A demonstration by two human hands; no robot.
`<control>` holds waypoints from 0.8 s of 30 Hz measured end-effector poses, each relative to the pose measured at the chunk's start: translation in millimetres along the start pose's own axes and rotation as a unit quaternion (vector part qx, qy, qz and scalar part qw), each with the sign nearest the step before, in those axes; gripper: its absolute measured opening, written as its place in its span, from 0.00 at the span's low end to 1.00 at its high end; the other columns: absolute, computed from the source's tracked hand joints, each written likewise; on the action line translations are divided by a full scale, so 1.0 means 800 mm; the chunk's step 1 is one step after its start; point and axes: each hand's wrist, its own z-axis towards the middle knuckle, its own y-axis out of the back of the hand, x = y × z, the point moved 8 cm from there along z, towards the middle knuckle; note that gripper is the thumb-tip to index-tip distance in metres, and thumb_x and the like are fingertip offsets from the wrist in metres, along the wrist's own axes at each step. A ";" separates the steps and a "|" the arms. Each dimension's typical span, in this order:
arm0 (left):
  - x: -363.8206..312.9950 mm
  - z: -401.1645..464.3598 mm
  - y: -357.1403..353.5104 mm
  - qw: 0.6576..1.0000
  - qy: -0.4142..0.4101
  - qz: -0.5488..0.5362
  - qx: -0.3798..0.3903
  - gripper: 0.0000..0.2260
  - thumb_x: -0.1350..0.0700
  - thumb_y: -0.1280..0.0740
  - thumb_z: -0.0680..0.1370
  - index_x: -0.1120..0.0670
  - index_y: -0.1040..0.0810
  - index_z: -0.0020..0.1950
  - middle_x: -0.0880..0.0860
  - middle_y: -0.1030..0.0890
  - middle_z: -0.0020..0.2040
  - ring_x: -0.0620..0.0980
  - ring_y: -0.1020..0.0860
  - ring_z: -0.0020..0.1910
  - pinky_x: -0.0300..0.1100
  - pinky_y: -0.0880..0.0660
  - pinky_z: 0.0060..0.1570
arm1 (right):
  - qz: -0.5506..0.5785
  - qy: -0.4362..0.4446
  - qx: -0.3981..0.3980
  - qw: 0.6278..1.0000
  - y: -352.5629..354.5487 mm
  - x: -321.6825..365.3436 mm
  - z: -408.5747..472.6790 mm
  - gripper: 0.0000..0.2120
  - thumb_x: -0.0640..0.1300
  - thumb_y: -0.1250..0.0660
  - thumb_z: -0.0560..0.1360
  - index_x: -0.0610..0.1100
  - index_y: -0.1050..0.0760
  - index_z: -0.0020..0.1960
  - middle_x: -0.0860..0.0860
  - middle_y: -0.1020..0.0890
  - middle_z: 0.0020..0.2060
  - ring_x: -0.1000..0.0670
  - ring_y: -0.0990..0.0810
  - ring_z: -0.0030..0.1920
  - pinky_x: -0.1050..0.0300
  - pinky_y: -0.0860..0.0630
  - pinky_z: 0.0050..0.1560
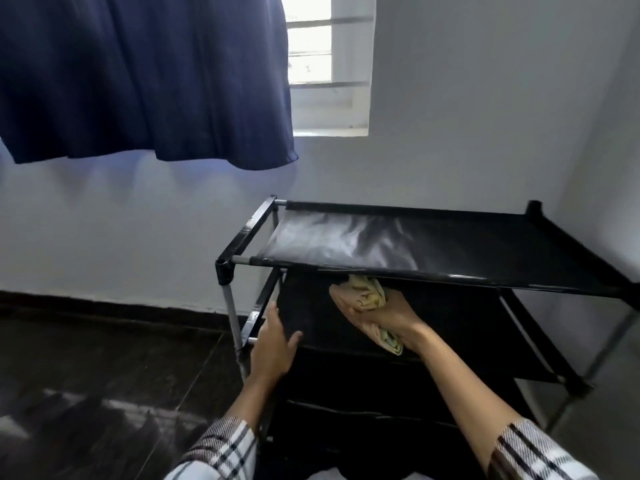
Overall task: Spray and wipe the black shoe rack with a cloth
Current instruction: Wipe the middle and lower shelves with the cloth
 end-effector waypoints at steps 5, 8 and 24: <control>0.023 0.038 -0.017 0.993 0.037 -0.066 0.095 0.56 0.57 0.19 0.61 0.60 0.55 0.77 0.59 0.35 0.72 0.56 0.36 0.71 0.51 0.35 0.69 | -0.220 0.091 0.020 0.971 -0.094 0.019 0.048 0.12 0.49 0.31 0.71 0.48 0.22 0.54 0.49 0.17 0.51 0.47 0.19 0.54 0.53 0.23 0.50; 0.038 0.047 -0.015 0.988 0.047 -0.069 0.133 0.59 0.53 0.19 0.58 0.58 0.55 0.77 0.56 0.27 0.66 0.56 0.28 0.65 0.54 0.30 0.64 | -0.329 0.087 0.068 0.938 -0.152 0.000 0.054 0.11 0.52 0.35 0.72 0.53 0.25 0.54 0.50 0.21 0.53 0.42 0.23 0.56 0.44 0.27 0.56; 0.043 0.042 -0.020 0.988 0.030 0.100 0.113 0.62 0.38 0.27 0.66 0.52 0.79 0.69 0.55 0.44 0.77 0.59 0.36 0.71 0.48 0.37 0.68 | -0.376 0.141 -0.171 0.899 -0.131 -0.016 0.174 0.16 0.47 0.47 0.80 0.48 0.28 0.65 0.48 0.24 0.63 0.44 0.29 0.64 0.53 0.39 0.63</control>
